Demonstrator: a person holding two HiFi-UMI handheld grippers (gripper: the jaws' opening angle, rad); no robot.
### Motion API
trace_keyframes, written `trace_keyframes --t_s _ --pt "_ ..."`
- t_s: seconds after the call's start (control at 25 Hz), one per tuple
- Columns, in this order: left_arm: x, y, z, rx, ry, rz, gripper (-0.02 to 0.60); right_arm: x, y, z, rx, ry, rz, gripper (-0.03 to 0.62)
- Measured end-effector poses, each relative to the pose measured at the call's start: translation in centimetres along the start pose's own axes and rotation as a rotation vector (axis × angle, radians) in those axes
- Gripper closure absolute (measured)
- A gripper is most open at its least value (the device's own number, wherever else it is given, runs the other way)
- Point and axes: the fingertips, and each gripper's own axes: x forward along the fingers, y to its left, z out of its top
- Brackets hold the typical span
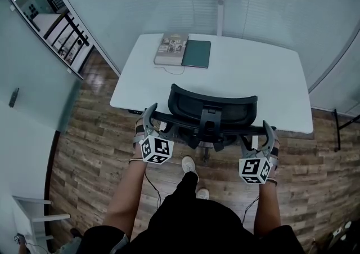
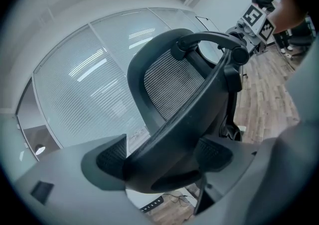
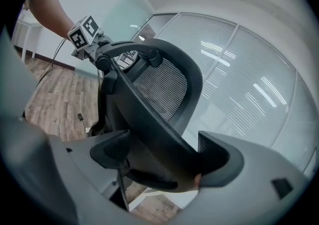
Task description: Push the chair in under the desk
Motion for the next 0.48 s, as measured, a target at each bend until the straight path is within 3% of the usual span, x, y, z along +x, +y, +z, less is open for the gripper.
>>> trace_keyframes --t_s 0.2,0.32,0.48 --pt "0.26 -0.01 0.08 0.016 -0.016 0.036 0.153 0.14 -0.18 -0.14 0.019 0.003 0.003 0.181" --pt "0.22 0.14 0.04 0.023 -0.025 0.066 0.153 0.07 -0.17 0.15 0.094 0.006 0.049 0.181" --pt "-0.39 -0.32 0.06 0.004 -0.004 0.05 0.153 -0.43 -0.07 0.56 0.152 0.012 0.107 0.181"
